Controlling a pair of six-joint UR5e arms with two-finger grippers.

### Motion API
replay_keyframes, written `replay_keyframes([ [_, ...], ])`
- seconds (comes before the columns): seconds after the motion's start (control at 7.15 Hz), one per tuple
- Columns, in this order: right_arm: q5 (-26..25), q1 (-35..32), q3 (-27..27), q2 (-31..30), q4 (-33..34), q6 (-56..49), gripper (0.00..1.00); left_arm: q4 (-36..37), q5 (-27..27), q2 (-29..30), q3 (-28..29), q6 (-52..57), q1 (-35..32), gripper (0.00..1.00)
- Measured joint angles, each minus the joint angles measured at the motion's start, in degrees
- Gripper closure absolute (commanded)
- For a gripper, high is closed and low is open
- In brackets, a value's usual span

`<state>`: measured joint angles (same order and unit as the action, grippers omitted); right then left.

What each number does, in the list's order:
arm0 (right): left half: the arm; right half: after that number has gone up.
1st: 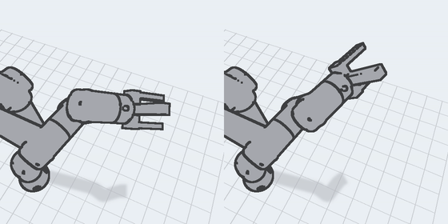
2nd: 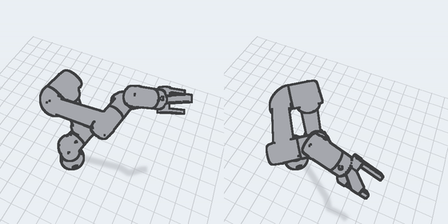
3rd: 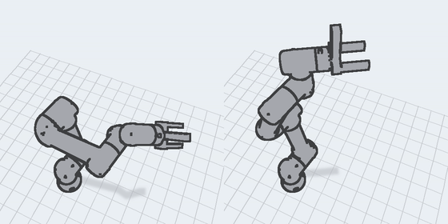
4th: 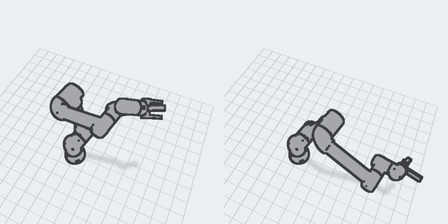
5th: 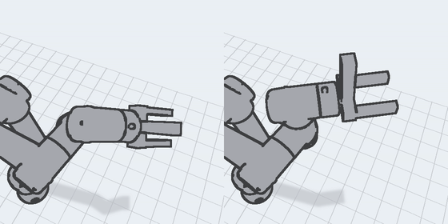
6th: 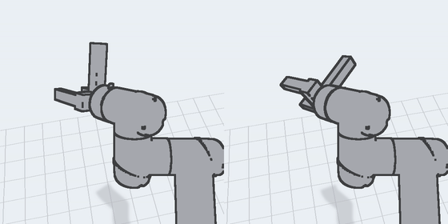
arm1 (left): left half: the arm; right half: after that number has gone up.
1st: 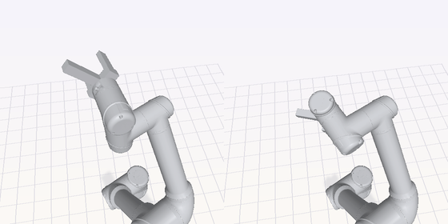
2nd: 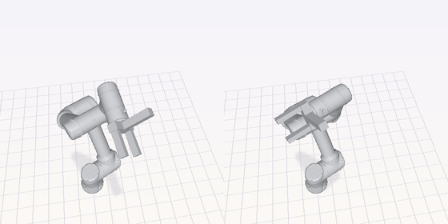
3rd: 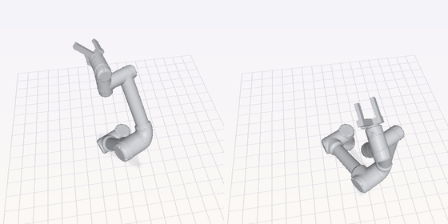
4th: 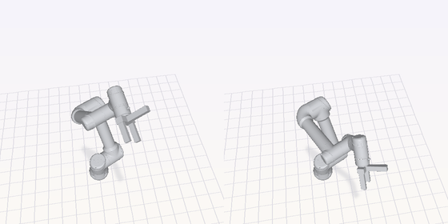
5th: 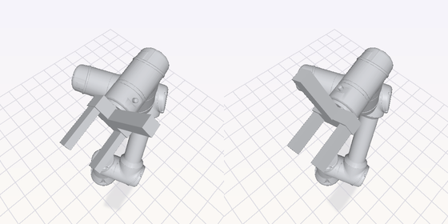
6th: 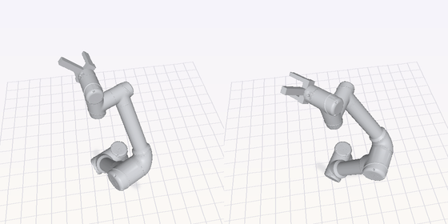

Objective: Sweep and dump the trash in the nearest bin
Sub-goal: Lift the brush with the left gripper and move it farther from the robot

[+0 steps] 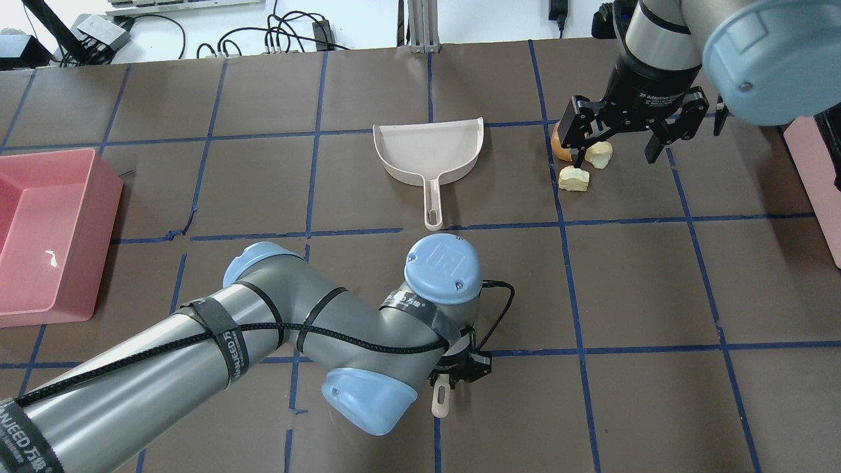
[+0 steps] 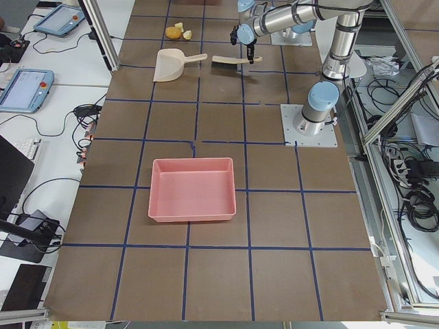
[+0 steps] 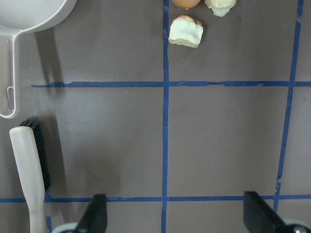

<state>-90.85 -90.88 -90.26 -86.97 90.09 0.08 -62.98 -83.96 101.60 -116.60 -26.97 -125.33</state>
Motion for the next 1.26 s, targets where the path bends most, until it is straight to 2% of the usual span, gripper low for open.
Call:
replay_keyframes([
  [0.28, 0.0, 0.0, 0.0, 0.1, 0.0, 0.0, 0.0, 0.1, -0.2, -0.3, 0.0, 0.2, 0.0, 0.99],
  [0.56, 0.1, 0.0, 0.0, 0.2, 0.0, 0.1, 0.0, -0.6, -0.4, -3.5, 0.4, 0.2, 0.4, 0.99],
  [0.98, 0.7, 0.0, -0.1, 0.6, 0.0, 0.1, 0.0, -9.2, -0.4, -12.9, 1.5, 0.5, 4.2, 1.0],
  [1.26, 0.6, 0.0, -0.1, 0.6, -0.1, 0.2, 0.0, -15.5, -0.5, -16.5, 6.2, 2.2, 9.7, 1.0],
])
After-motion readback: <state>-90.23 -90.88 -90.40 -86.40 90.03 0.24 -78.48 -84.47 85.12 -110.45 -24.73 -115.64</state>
